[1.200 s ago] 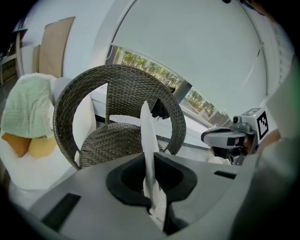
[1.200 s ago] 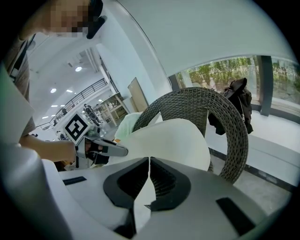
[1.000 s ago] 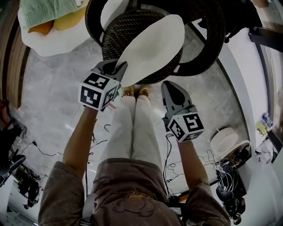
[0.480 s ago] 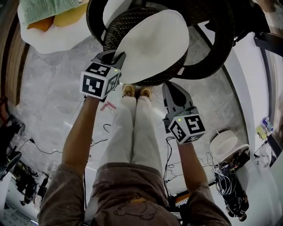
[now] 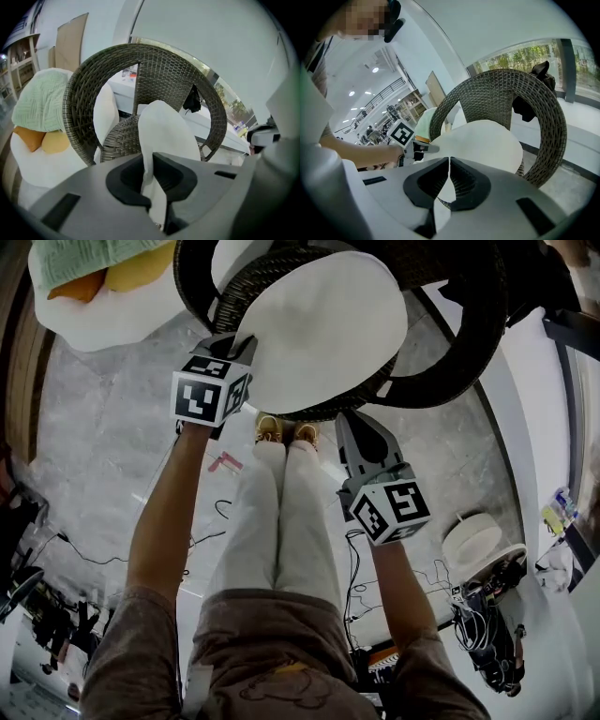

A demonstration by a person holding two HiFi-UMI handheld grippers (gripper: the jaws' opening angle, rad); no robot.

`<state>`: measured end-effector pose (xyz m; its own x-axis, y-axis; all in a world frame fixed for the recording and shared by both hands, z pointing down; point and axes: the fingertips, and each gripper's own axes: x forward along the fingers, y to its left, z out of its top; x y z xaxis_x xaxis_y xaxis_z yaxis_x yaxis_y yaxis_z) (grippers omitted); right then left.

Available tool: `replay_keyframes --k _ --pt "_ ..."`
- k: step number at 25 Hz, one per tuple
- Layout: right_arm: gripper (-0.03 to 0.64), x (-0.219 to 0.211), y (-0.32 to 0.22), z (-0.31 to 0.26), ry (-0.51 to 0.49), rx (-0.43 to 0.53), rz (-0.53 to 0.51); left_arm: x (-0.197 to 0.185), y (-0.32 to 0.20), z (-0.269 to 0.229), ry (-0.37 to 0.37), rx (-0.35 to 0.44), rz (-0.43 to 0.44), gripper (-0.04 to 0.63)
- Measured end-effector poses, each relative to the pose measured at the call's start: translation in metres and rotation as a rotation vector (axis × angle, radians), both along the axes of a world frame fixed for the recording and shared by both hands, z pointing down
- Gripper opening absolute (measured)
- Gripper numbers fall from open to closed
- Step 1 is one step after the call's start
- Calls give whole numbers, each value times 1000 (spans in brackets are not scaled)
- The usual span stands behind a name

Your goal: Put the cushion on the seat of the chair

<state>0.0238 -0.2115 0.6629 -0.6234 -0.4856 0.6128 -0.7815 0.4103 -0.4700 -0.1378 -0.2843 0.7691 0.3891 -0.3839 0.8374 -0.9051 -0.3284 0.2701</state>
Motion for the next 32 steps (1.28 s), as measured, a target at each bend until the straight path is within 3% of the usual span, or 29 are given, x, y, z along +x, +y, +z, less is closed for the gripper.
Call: replay_keyframes --k 9,24,32 --pt "25 2 0 10 6 -18 1 -15 -9 40 -106 -29 10 44" --pt "25 -1 6 20 1 -37 7 -26 -14 80 -182 -68 0 75" --pt "25 0 5 21 -1 -38 11 -40 -18 83 -198 -54 -51 163"
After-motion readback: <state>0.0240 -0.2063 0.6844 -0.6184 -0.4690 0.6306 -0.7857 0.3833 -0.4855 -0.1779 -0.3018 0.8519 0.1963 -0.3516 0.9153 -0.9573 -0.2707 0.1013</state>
